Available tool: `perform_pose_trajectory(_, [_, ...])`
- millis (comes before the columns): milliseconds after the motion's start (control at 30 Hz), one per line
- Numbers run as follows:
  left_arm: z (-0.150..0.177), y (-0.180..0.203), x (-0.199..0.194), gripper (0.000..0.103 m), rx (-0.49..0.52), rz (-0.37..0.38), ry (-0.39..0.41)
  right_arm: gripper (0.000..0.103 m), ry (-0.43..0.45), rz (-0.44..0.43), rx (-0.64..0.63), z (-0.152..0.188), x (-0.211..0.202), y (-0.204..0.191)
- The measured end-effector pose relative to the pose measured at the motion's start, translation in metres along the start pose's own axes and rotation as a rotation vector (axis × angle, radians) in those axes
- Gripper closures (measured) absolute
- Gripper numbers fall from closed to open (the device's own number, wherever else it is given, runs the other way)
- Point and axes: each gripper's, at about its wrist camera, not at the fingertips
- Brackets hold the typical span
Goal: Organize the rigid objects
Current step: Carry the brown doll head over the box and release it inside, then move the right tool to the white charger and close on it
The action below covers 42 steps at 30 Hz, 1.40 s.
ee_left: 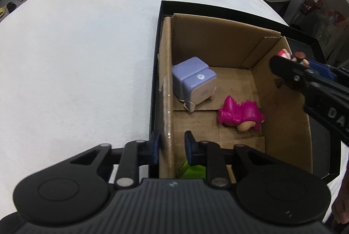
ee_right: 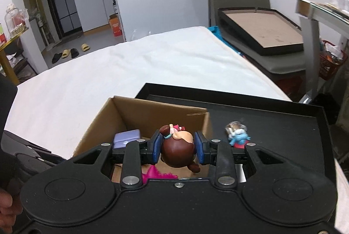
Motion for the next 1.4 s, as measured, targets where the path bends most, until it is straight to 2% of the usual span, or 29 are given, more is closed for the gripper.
perform_pose_trajectory(167, [-0.001,-0.005,-0.001,0.089,-0.016,0.008,-0.006,0.071,0.001,-0.008,-0.03,-0.002,0.007,-0.012])
perform_pose_trajectory(233, [-0.001,-0.005,-0.001,0.09,-0.016,0.005,-0.005,0.063,0.002,0.006,-0.047,-0.003,0.007,-0.016])
perform_pose_trajectory(267, [0.0,-0.004,-0.002,0.091,-0.018,0.002,-0.002,0.056,0.007,0.011,-0.048,-0.002,0.006,-0.016])
perform_pose_trajectory(300, [0.001,-0.004,-0.002,0.091,-0.018,-0.004,0.0,0.054,0.015,0.01,-0.045,-0.001,0.003,-0.015])
perform_pose_trajectory(900, [-0.003,0.011,-0.008,0.09,-0.003,-0.074,0.007,0.054,0.015,0.071,0.058,0.019,-0.008,0.031])
perform_pose_trajectory(1100, [-0.011,0.017,-0.009,0.086,0.014,-0.107,-0.007,0.051,0.023,0.033,0.101,0.027,-0.005,0.05])
perform_pose_trajectory(1267, [-0.018,0.015,-0.009,0.07,0.0,-0.132,0.003,0.051,0.038,-0.015,0.121,0.028,-0.008,0.059])
perform_pose_trajectory(1400, [-0.024,0.016,-0.01,0.061,-0.002,-0.152,0.012,0.051,0.065,-0.03,0.16,0.028,-0.013,0.073])
Point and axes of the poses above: each gripper's, at about its wrist camera, not at the fingertips, and x roughly the way its jaws point, y to its right, z to its underside, and after that the axes turned 6 degrees about -y, right-handed
